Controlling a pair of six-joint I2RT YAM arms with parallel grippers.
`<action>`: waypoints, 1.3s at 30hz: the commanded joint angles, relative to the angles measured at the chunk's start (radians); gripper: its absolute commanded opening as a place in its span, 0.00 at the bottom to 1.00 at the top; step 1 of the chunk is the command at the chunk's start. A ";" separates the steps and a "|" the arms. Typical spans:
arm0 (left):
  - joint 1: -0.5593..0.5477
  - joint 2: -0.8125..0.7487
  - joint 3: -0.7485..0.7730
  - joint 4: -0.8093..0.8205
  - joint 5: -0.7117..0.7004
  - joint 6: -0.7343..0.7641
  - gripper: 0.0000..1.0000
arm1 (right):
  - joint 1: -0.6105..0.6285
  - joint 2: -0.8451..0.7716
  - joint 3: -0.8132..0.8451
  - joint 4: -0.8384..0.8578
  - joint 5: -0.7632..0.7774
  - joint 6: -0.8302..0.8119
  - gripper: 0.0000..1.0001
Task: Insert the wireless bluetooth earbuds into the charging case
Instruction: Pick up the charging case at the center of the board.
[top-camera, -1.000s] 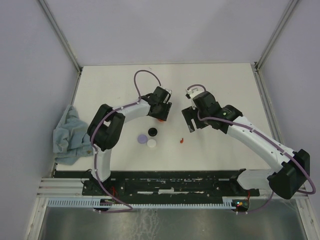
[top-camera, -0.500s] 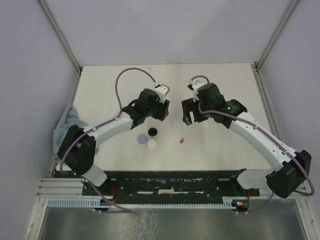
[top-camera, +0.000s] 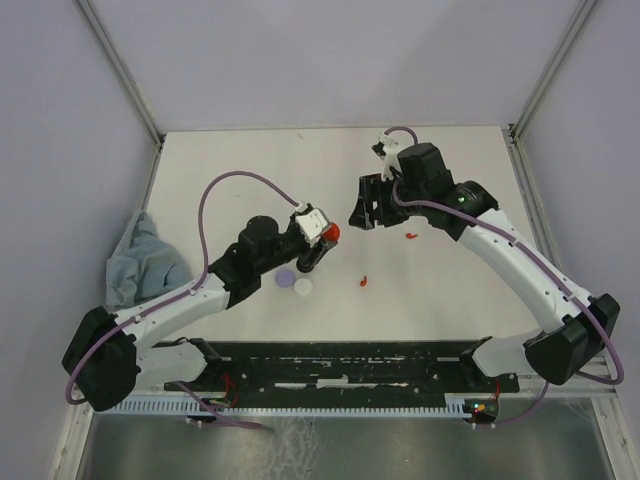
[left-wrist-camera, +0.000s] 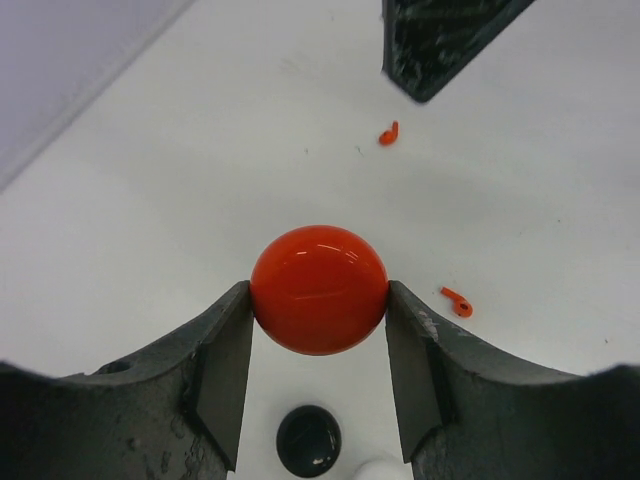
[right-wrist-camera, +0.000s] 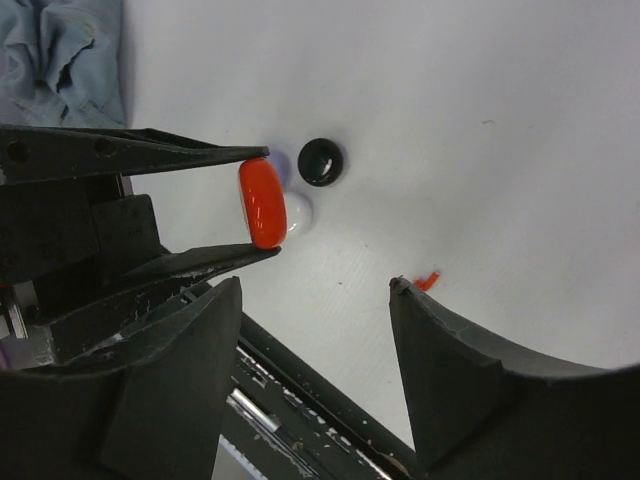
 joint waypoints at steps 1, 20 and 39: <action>-0.004 -0.058 -0.002 0.153 0.060 0.131 0.52 | -0.002 0.014 0.040 0.074 -0.135 0.071 0.67; -0.028 -0.084 0.000 0.215 0.105 0.131 0.52 | 0.043 0.074 -0.001 0.163 -0.191 0.114 0.52; 0.022 -0.186 -0.023 0.096 0.177 0.060 0.76 | 0.047 0.048 0.092 0.011 -0.215 -0.114 0.14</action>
